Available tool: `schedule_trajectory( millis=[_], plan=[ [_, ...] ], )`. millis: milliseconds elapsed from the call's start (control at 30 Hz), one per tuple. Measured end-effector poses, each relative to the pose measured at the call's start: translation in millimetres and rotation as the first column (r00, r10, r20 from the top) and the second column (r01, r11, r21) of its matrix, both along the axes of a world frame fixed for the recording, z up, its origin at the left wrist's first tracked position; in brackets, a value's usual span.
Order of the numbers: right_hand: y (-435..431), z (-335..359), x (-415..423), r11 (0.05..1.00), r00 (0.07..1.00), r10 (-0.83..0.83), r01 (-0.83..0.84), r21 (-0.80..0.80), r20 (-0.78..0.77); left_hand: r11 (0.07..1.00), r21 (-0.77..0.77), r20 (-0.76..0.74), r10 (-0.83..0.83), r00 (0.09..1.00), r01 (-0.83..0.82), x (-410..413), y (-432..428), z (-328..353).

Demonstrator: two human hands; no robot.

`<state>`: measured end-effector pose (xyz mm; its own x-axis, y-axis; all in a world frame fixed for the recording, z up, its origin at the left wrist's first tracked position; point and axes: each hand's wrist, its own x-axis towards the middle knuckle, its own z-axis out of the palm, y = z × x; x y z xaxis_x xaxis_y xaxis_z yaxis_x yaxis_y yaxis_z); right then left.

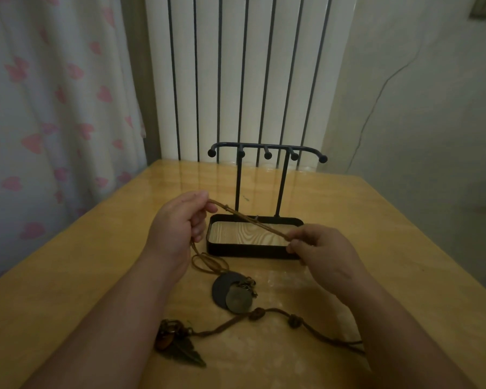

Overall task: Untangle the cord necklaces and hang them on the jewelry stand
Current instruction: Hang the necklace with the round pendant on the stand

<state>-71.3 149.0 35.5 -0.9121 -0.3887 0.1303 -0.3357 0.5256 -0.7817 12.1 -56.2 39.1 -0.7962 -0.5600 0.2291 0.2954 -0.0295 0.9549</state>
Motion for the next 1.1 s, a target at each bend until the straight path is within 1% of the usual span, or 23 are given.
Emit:
schedule_trajectory(
  millis=[67, 133, 200, 267, 333, 400, 467, 500, 567, 600, 633, 667, 700, 733, 800, 833, 867, 933, 1000, 1067, 1100],
  plan=[
    [-0.1, -0.6, 0.1, 0.996, 0.999, -0.042, 0.041, -0.083, -0.004, 0.999, -0.024, 0.046, 0.042, 0.998, -0.04, -1.0, 1.3, 0.1],
    [2.2, 2.6, 0.9, 0.967, 0.996, -0.066, 0.079, -0.241, 0.059, 0.991, -0.102, 0.094, 0.095, 0.991, -0.085, -0.1, 3.9, 1.0],
    [5.5, 7.1, 1.6, 0.903, 0.982, -0.057, 0.128, -0.411, 0.179, 0.978, -0.172, 0.131, 0.141, 0.981, -0.118, 1.9, 5.8, 2.4],
    [8.3, 11.4, 1.5, 0.824, 0.958, -0.025, 0.181, -0.537, 0.285, 0.965, -0.227, 0.162, 0.171, 0.972, -0.132, 3.9, 7.1, 3.4],
    [9.1, 14.9, 1.5, 0.74, 0.932, 0.04, 0.215, -0.638, 0.36, 0.945, -0.292, 0.182, 0.209, 0.961, -0.15, 5.4, 9.3, 3.6],
    [8.1, 17.6, 2.6, 0.671, 0.914, 0.092, 0.236, -0.703, 0.396, 0.931, -0.32, 0.183, 0.241, 0.953, -0.175, 6.7, 11.5, 3.7],
    [7.9, 18.8, 2.8, 0.646, 0.911, 0.106, 0.241, -0.724, 0.398, 0.908, -0.377, 0.193, 0.272, 0.943, -0.185, 7.0, 12.3, 3.6],
    [8.2, 19.2, 3.2, 0.649, 0.914, 0.115, 0.228, -0.726, 0.39, 0.869, -0.454, 0.205, 0.317, 0.926, -0.196, 6.7, 11.5, 2.7],
    [8.3, 18.8, 4.5, 0.699, 0.932, 0.127, 0.159, -0.697, 0.34, 0.743, -0.635, 0.2, 0.421, 0.884, -0.21, 6.6, 10.3, 0.9],
    [7.8, 17.9, 5.8, 0.744, 0.947, 0.123, 0.111, -0.659, 0.297, 0.698, -0.682, 0.162, 0.434, 0.886, -0.217, 7.1, 11.7, 0.4],
    [7.0, 17.5, 7.8, 0.79, 0.961, 0.118, 0.061, -0.61, 0.248, 0.684, -0.695, 0.118, 0.413, 0.903, -0.222, 8.0, 15.7, 1.8],
    [6.2, 16.9, 9.6, 0.83, 0.973, 0.114, 0.017, -0.558, 0.199, 0.693, -0.69, 0.089, 0.367, 0.926, -0.208, 8.1, 22.0, 3.3],
    [5.3, 17.2, 11.5, 0.859, 0.981, 0.118, -0.022, -0.512, 0.156, 0.723, -0.668, 0.076, 0.3, 0.951, -0.175, 8.6, 30.5, 5.6],
    [3.5, 17.4, 13.2, 0.879, 0.984, 0.128, -0.055, -0.473, 0.124, 0.774, -0.623, 0.096, 0.223, 0.97, -0.116, 8.5, 38.1, 5.9],
    [2.5, 18.3, 15.3, 0.896, 0.987, 0.141, -0.092, -0.435, 0.08, 0.878, -0.476, 0.182, 0.039, 0.983, 0.053, 6.5, 53.3, 4.4],
    [2.4, 19.0, 16.0, 0.895, 0.987, 0.147, -0.102, -0.435, 0.07, 0.897, -0.424, 0.226, -0.031, 0.974, 0.127, 4.8, 58.3, 1.5],
    [2.2, 19.7, 16.8, 0.892, 0.986, 0.156, -0.113, -0.437, 0.064, 0.892, -0.416, 0.26, -0.072, 0.963, 0.179, 3.9, 61.4, -1.5],
    [1.7, 21.2, 17.8, 0.886, 0.984, 0.17, -0.128, -0.445, 0.055, 0.874, -0.432, 0.289, -0.098, 0.952, 0.222, 3.0, 65.8, -5.0],
    [1.9, 21.3, 17.2, 0.882, 0.983, 0.171, -0.122, -0.454, 0.069, 0.865, -0.465, 0.285, -0.057, 0.957, 0.19, 1.0, 68.4, -5.7],
    [0.5, 20.0, 16.7, 0.867, 0.974, 0.184, -0.097, -0.488, 0.132, 0.861, -0.485, 0.281, -0.012, 0.96, 0.153, 0.1, 70.5, -6.2],
    [-0.4, 18.8, 15.7, 0.844, 0.961, 0.202, -0.074, -0.531, 0.187, 0.862, -0.485, 0.28, -0.006, 0.96, 0.147, 0.4, 71.7, -6.2]
  ],
)
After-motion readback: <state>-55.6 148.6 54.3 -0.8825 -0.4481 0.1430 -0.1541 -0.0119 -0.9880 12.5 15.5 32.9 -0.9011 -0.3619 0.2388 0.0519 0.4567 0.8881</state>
